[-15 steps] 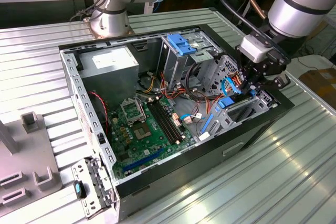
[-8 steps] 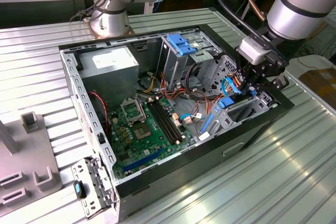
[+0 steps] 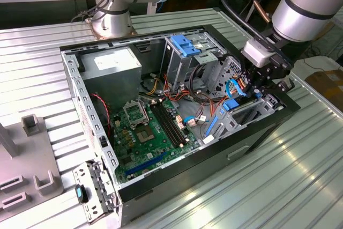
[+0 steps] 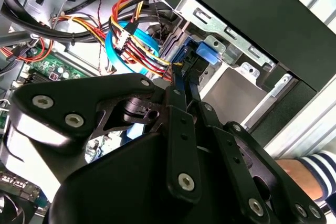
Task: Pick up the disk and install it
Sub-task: 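Insert the first disk wire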
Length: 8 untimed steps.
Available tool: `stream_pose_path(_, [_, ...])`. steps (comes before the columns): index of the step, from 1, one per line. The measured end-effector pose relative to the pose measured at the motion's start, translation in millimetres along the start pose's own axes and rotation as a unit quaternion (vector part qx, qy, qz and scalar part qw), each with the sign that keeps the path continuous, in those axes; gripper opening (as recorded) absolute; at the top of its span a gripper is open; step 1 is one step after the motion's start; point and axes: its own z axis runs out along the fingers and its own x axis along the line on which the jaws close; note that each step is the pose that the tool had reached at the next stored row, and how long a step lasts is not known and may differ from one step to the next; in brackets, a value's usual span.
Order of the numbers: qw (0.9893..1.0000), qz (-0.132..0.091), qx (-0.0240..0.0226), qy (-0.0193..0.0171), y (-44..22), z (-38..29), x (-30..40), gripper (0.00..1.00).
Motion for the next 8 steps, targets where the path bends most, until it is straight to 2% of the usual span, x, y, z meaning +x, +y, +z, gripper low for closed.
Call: stream_pose_path(8, [1.0, 0.004, 0.0001, 0.0006, -0.3, -1.3, -0.1, 0.17])
